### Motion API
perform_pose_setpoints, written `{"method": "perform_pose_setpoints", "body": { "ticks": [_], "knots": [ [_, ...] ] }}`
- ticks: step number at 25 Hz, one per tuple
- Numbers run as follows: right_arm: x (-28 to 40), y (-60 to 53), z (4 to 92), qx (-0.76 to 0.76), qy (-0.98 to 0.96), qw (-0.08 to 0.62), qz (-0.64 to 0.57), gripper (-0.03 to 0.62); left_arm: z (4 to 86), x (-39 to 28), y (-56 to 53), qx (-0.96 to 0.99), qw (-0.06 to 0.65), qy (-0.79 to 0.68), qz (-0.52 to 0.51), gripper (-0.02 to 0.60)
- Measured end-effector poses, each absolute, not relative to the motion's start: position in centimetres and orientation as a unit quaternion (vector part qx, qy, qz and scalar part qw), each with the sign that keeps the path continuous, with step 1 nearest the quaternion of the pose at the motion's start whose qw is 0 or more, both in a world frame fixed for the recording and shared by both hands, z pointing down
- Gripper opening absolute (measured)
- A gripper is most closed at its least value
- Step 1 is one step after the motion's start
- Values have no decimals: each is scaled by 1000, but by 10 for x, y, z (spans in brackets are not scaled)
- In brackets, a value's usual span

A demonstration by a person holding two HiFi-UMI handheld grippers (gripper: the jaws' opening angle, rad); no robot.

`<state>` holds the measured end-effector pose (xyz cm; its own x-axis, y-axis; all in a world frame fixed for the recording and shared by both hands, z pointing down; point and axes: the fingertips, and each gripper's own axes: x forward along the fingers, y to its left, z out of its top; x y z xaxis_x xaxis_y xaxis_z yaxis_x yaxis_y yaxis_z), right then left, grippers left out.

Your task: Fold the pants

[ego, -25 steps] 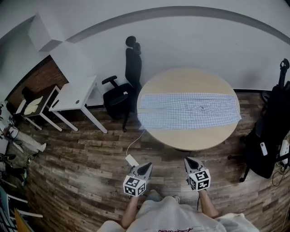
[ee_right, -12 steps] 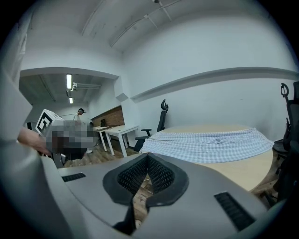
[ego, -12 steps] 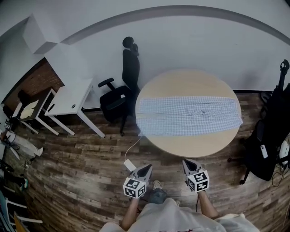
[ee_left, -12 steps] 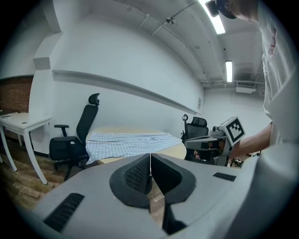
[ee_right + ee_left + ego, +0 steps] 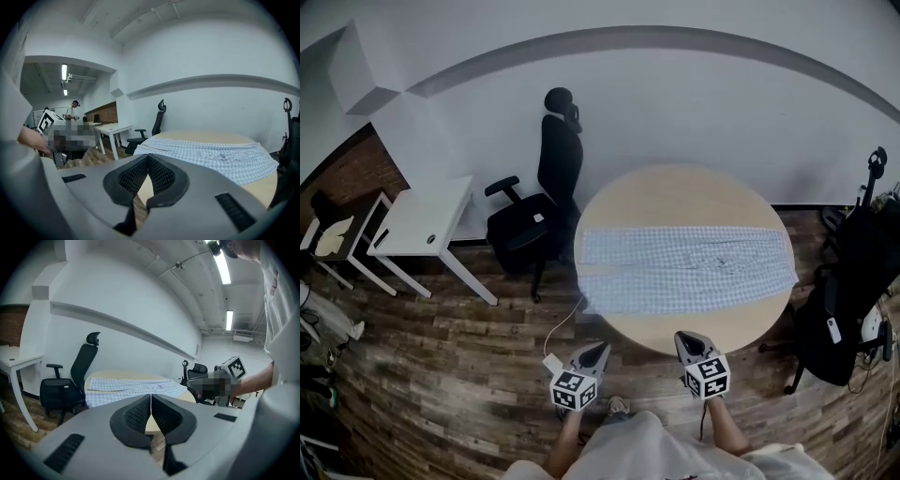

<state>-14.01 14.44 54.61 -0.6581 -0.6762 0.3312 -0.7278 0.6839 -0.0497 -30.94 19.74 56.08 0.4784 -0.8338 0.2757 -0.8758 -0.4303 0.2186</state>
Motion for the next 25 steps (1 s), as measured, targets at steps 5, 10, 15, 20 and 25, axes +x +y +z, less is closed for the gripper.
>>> {"method": "perform_pose_setpoints", "body": {
  "ticks": [5,10,15,20,25],
  "knots": [
    [-171,117,544,403,-898,155,86,29,561,-347,164,851,166,-495,61,34],
    [-198,104,550,411,-892,165,87,29,574,-376,146,854,180,-484,64,34],
    [-207,93,552,414,-889,175,87,29,580,-381,132,856,191,-477,60,34],
    [-207,69,547,412,-892,166,82,29,582,-374,113,857,191,-474,66,34],
    [-204,35,550,397,-899,160,88,29,580,-368,83,852,186,-482,81,34]
  ]
}}
